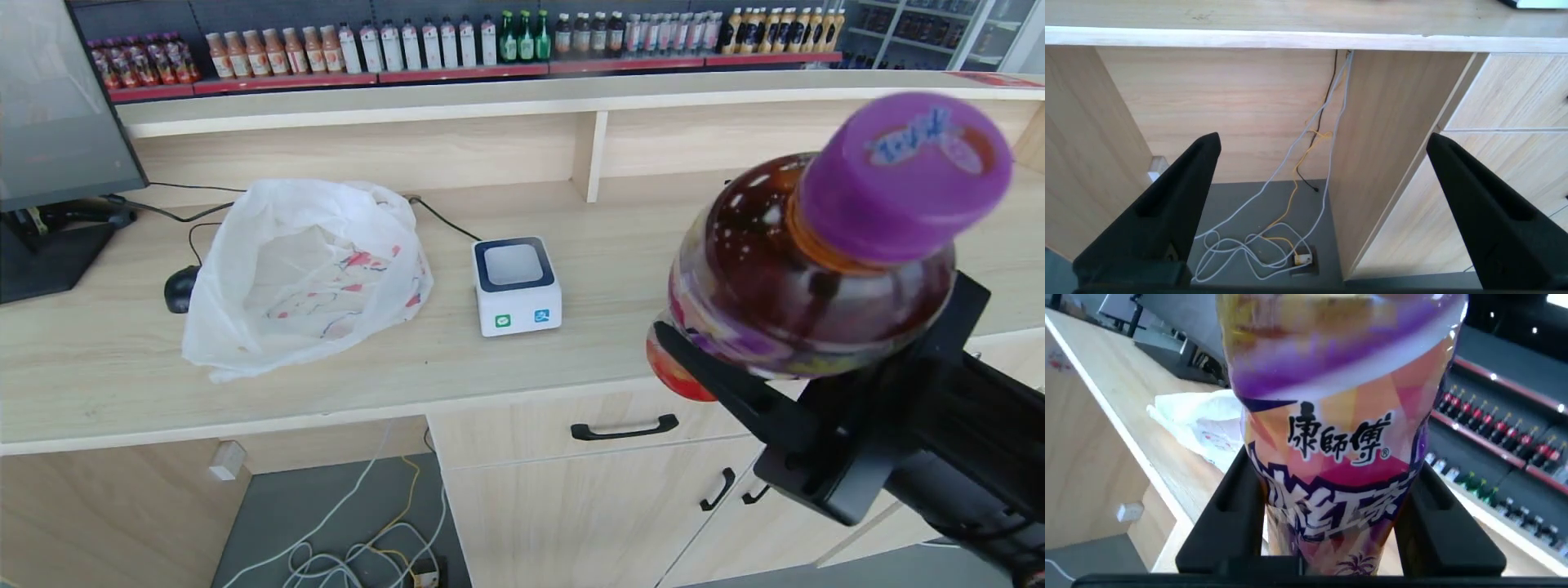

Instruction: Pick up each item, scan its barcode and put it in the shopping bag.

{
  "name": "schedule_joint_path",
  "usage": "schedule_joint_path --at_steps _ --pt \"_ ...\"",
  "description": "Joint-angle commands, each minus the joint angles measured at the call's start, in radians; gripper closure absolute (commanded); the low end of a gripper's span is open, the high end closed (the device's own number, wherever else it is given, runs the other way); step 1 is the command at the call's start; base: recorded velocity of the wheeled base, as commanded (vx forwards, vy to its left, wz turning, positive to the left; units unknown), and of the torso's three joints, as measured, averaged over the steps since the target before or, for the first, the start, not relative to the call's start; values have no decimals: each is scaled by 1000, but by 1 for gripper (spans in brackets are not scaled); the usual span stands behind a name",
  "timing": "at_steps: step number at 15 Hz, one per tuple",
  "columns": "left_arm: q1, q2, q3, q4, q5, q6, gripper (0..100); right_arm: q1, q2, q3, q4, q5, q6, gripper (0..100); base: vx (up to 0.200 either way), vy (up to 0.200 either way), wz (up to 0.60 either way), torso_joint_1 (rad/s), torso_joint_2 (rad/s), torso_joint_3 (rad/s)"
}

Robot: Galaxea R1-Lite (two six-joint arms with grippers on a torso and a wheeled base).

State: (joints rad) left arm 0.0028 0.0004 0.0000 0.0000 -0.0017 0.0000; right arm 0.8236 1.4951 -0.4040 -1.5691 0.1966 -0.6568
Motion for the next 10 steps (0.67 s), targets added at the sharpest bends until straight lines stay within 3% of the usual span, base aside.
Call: schedule_joint_path --at_steps 1,4,6,10 --pt "0 0 0 0 0 0 0 -8 37 -55 15 -65 106 100 0 0 0 0 0 0" --pt "0 0 0 0 0 0 0 -61 37 -128 112 -95 263 100 0 0 0 0 0 0" --pt "0 0 0 0 0 0 0 -152 60 -164 156 -97 413 100 0 0 0 0 0 0" --pt "0 0 0 0 0 0 0 -170 151 -274 153 -146 615 100 0 0 0 0 0 0"
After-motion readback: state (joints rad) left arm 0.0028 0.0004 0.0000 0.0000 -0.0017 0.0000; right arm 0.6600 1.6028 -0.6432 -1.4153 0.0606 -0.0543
